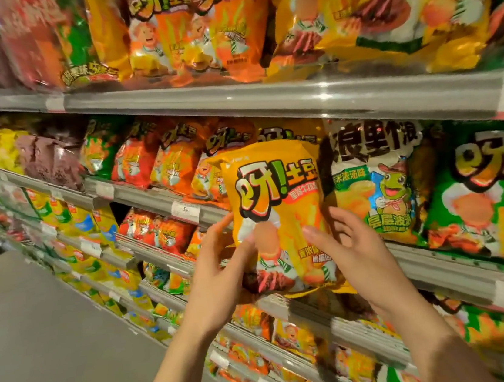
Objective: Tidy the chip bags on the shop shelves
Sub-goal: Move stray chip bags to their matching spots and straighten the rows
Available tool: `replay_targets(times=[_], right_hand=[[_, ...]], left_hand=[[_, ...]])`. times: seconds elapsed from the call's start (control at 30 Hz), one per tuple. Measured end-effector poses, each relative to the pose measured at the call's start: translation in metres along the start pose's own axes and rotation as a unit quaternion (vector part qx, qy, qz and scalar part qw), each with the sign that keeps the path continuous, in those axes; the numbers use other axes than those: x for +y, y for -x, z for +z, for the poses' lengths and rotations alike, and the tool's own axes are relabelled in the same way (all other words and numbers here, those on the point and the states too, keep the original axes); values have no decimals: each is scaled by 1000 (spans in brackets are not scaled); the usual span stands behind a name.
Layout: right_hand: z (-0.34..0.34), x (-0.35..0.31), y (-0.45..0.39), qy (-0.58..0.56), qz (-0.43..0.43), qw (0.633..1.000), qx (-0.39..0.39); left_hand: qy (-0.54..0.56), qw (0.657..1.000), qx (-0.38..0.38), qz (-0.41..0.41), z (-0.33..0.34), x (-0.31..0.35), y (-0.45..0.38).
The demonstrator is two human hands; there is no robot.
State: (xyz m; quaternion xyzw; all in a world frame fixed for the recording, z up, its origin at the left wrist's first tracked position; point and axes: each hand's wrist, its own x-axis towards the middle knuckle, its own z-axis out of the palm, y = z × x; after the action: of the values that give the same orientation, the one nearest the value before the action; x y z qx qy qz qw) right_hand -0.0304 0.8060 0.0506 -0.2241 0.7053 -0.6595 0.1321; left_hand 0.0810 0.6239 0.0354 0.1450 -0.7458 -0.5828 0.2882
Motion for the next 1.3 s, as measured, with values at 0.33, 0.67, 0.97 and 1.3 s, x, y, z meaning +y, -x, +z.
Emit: replay_targets(times=[0.33, 0.67, 0.97, 1.3], right_hand=[[37, -3, -22, 34, -7, 991, 128], [63, -5, -17, 70, -14, 968, 242], [49, -33, -6, 185, -3, 926, 328], [-7, -19, -32, 269, 85, 875, 394]], left_hand=[[30, 993, -107, 30, -11, -19, -68], [77, 973, -210, 46, -11, -19, -103], [111, 970, -207, 56, -3, -20, -125], [109, 972, -201, 59, -3, -18, -126]])
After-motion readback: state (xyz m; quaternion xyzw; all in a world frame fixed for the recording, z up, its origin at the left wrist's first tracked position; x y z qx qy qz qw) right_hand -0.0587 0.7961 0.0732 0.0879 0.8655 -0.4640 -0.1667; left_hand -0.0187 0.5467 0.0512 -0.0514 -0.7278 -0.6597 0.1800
